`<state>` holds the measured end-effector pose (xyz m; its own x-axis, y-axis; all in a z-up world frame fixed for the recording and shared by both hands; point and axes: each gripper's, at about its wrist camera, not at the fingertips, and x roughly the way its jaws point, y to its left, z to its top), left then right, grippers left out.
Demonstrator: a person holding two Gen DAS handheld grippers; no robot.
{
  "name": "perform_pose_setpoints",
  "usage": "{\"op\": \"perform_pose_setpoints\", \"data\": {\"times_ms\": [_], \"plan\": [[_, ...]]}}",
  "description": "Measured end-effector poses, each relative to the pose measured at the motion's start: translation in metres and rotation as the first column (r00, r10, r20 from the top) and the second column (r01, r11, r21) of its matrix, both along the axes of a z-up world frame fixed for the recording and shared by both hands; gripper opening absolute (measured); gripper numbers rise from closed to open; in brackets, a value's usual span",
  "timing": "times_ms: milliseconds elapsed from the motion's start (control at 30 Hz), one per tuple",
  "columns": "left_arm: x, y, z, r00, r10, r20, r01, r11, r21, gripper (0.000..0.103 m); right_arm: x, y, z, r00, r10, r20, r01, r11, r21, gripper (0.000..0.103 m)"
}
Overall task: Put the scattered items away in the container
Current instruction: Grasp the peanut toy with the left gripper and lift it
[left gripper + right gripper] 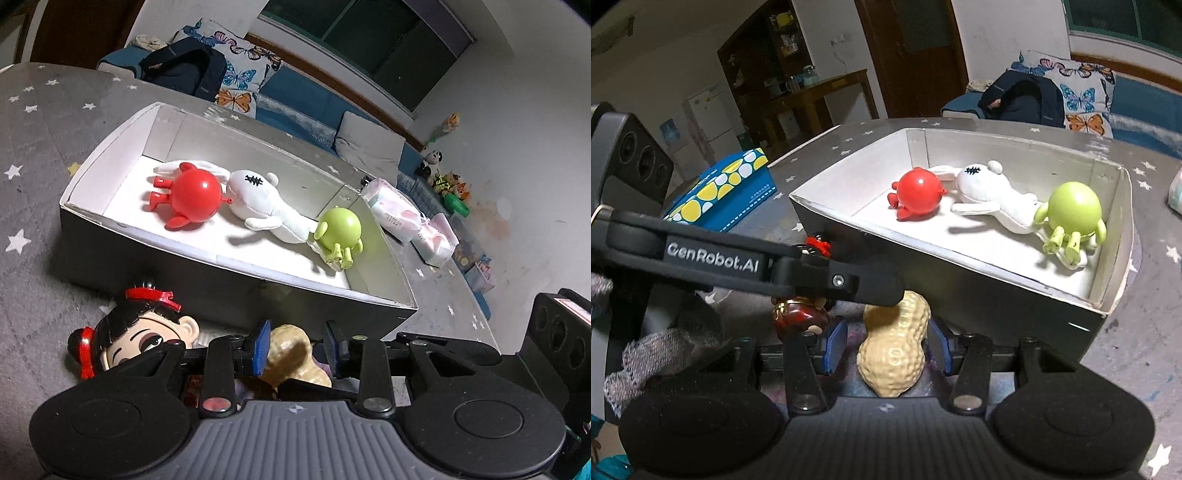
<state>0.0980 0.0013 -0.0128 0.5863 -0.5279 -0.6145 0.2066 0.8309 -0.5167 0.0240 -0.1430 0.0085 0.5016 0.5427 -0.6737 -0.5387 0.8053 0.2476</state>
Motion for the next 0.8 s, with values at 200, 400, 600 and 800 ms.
{"op": "perform_pose_setpoints", "data": {"times_ms": [200,400,600,800], "plan": [[0.001,0.000,-0.003,1.000,0.002,-0.013,-0.002,1.000,0.008,0.034,0.007,0.003,-0.006,1.000,-0.009,-0.030,0.008,1.000,-0.011,0.049],[0.001,-0.002,-0.004,1.000,0.005,-0.013,-0.005,1.000,0.019,0.035,0.009,0.004,-0.007,0.999,-0.010,-0.045,0.009,1.000,-0.023,0.046],[-0.002,-0.004,-0.001,1.000,0.002,-0.020,-0.001,1.000,0.021,0.033,0.006,0.000,-0.007,0.999,-0.024,-0.045,0.023,1.000,-0.018,0.040],[-0.014,-0.006,0.017,1.000,-0.023,0.016,0.024,0.999,-0.023,0.033,-0.011,-0.011,0.012,1.000,-0.028,0.001,0.028,1.000,-0.005,0.040]]}}
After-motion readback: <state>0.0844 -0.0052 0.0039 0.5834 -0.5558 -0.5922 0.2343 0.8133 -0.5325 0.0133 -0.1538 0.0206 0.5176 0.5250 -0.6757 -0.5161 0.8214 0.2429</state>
